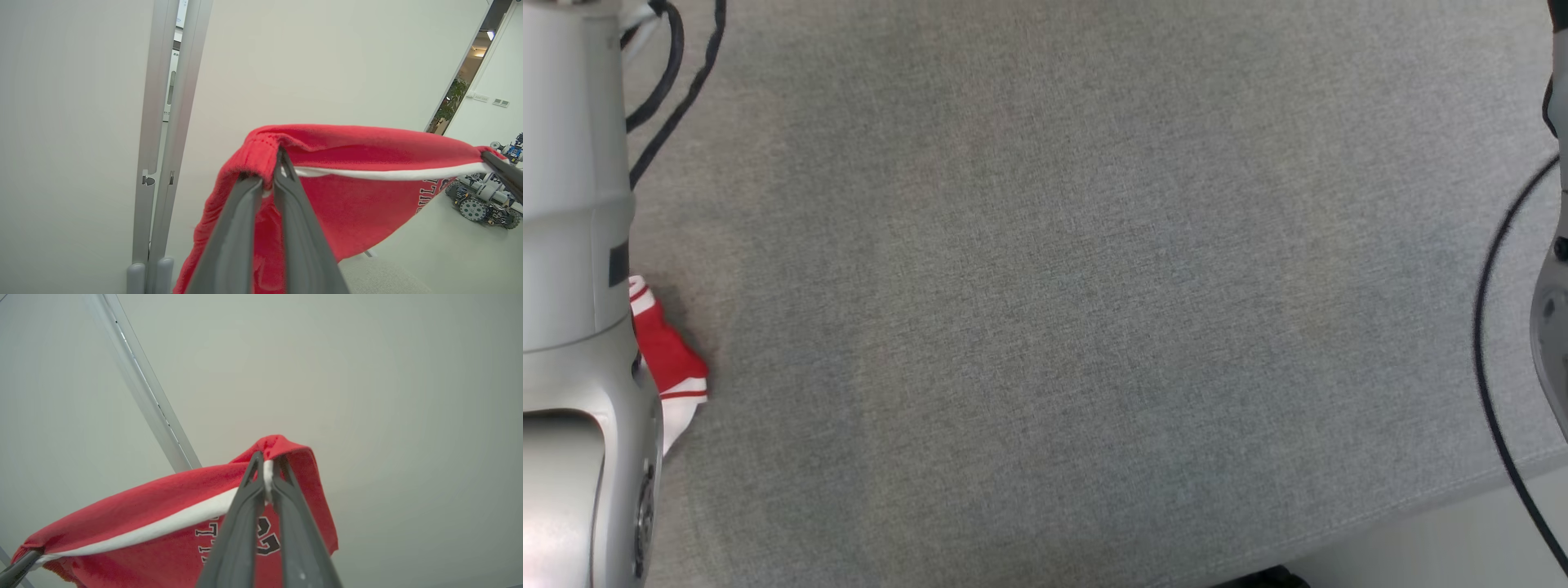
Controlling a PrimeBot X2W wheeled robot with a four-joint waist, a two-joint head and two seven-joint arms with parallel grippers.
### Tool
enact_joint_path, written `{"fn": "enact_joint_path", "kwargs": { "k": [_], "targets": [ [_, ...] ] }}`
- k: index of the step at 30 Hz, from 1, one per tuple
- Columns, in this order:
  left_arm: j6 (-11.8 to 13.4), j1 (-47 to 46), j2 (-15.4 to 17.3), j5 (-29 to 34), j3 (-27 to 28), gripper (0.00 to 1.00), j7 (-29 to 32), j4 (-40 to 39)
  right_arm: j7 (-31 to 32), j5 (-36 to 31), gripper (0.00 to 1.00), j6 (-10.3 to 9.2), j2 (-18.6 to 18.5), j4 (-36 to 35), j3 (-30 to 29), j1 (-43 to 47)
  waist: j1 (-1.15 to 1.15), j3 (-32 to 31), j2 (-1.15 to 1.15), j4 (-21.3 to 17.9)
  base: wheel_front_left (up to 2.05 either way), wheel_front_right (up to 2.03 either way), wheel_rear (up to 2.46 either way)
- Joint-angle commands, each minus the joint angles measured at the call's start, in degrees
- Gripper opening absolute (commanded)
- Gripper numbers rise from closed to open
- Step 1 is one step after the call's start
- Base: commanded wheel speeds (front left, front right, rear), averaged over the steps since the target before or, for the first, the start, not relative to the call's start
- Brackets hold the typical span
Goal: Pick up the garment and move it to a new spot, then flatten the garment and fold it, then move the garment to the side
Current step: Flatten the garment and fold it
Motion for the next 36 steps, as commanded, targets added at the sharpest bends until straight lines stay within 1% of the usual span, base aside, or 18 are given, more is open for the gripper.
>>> {"fn": "enact_joint_path", "kwargs": {
  "k": [1, 4, 6, 8, 10, 13, 14, 18, 20, 21, 24, 25, 27, 30, 34, 36],
  "targets": [
    [-0.84, -0.44, 0.20, 0.87, 0.13, 0.00, -1.76, 1.67, -0.73, 0.23, 0.00, 0.01, 0.82, 1.02, 0.46, 0.10, -0.01, 4.03, 0.00, -1.15, 0.00, 0.00, 0.00],
    [-2.89, 1.43, -0.36, 0.20, -0.23, 0.00, -4.69, 4.25, -2.31, 1.82, 0.00, 0.01, 1.16, 0.95, 2.68, 2.59, -0.01, 6.79, 0.00, -1.20, 0.00, 0.00, 0.00],
    [-4.40, 5.31, -0.69, -0.58, -0.67, 0.00, -7.14, 6.01, -3.57, 3.73, 0.00, 0.01, 1.13, -0.18, 5.57, 7.21, -0.01, 7.32, 0.00, -0.95, 0.00, 0.00, 0.00],
    [-5.68, 9.79, -1.37, -2.51, -0.64, 0.00, -9.28, 6.48, -4.68, 6.41, 0.00, 0.02, 0.07, -2.82, 8.93, 12.48, -0.01, 7.03, 0.00, -0.77, 0.00, 0.00, 0.00],
    [-6.58, 14.52, -1.49, -4.29, -0.62, 0.00, -10.53, 5.31, -5.44, 9.54, 0.00, 0.02, -2.19, -6.40, 11.64, 18.22, -0.01, 6.74, 0.00, -0.60, 0.00, 0.00, 0.00],
    [-7.37, 24.77, -0.19, -6.50, -2.20, 0.00, -11.58, 1.32, -6.93, 14.60, 0.00, 0.02, -6.62, -12.28, 14.96, 28.61, -0.01, 5.72, 0.00, -0.27, 0.00, 0.00, 0.00],
    [-7.57, 28.73, 0.22, -7.55, -2.97, 0.00, -11.69, -0.73, -7.55, 15.77, 0.00, 0.02, -8.72, -14.47, 16.19, 31.96, -0.01, 4.84, 0.00, -0.18, 0.00, 0.00, 0.00],
    [-7.85, 41.89, 3.40, -7.31, -6.80, 0.00, -11.40, -10.03, -9.86, 20.39, 0.00, 0.02, -16.21, -20.87, 17.65, 43.23, -0.01, 1.58, 0.00, 0.46, 0.00, 0.00, 0.00],
    [-7.48, 49.30, 4.72, -6.97, -8.22, 0.00, -11.41, -13.70, -10.70, 21.66, 0.00, 0.00, -19.16, -22.96, 18.10, 49.03, -0.01, -0.53, 0.00, 0.98, 0.00, 0.00, 0.00],
    [-6.86, 52.21, 5.37, -6.59, -8.59, 0.00, -11.44, -14.97, -10.95, 21.92, 0.00, 0.00, -20.25, -23.87, 18.54, 51.22, -0.01, -1.54, 0.00, 1.11, 0.00, 0.00, 0.00],
    [-5.25, 62.37, 5.68, -6.37, -10.47, 0.00, -11.85, -18.71, -11.88, 22.22, 0.00, -0.04, -24.19, -25.69, 19.50, 59.30, -0.01, -5.44, 0.00, 1.76, 0.00, 0.00, 0.00],
    [-4.66, 65.34, 5.53, -6.47, -10.95, 0.00, -12.05, -19.54, -12.15, 22.45, 0.00, -0.05, -24.93, -26.00, 19.62, 61.83, -0.01, -6.54, 0.00, 2.00, 0.00, 0.00, 0.00],
    [-3.39, 71.81, 5.39, -6.94, -11.88, 0.00, -12.67, -20.71, -12.88, 22.78, 0.00, -0.05, -26.01, -26.44, 19.71, 67.50, -0.01, -9.50, 0.00, 2.44, 0.00, 0.00, 0.00],
    [-1.04, 80.13, 4.41, -7.53, -12.49, 0.00, -14.79, -22.85, -13.80, 23.68, 0.00, -0.12, -28.06, -27.34, 17.97, 77.10, -0.01, -12.79, 0.00, 3.78, 0.00, 0.00, 0.00],
    [0.76, 88.07, 3.20, -8.96, -13.82, 0.00, -15.84, -26.46, -14.74, 24.85, 0.00, -0.12, -29.48, -31.39, 14.25, 88.02, -0.01, -13.89, 0.00, 5.76, 0.00, 0.00, 0.00],
    [0.67, 89.42, 3.06, -9.29, -14.54, 0.00, -15.58, -28.13, -15.05, 25.13, 0.00, -0.12, -29.67, -34.02, 11.92, 91.55, -0.01, -13.26, 0.00, 6.58, 0.00, 0.00, 0.00]
  ]
}}
